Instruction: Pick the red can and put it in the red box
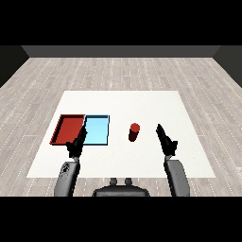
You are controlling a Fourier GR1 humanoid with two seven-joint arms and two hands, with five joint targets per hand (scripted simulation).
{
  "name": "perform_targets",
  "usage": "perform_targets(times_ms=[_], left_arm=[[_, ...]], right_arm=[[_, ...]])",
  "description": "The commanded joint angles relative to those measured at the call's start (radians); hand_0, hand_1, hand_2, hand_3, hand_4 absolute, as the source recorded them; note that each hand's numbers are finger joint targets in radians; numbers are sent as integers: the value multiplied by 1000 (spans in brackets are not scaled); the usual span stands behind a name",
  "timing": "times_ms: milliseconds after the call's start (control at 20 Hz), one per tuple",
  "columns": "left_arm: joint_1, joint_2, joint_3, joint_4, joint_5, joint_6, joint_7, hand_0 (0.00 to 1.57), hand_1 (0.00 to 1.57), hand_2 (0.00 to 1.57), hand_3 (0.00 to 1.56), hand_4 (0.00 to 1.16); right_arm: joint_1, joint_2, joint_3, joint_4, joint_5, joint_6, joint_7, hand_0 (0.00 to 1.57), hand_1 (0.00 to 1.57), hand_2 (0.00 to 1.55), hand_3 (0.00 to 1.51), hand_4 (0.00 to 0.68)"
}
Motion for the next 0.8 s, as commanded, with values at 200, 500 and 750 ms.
perform_targets(times_ms=[200, 500, 750], left_arm=[[-43, 18, 32, -5, -21, -2, 43, 0, 0, 0, 0, 0], [-67, -1, 93, -50, 63, -62, -340, 0, 0, 0, 0, 0], [-66, 11, 100, -35, 47, -69, -356, 0, 0, 0, 0, 0]], right_arm=[[-114, -66, -142, 154, -58, 42, -14, 0, 0, 0, 0, 0], [-127, -62, -184, 123, -115, 104, -319, 0, 0, 0, 0, 0], [-118, -54, -187, 162, -117, 118, -367, 0, 0, 0, 0, 0]])
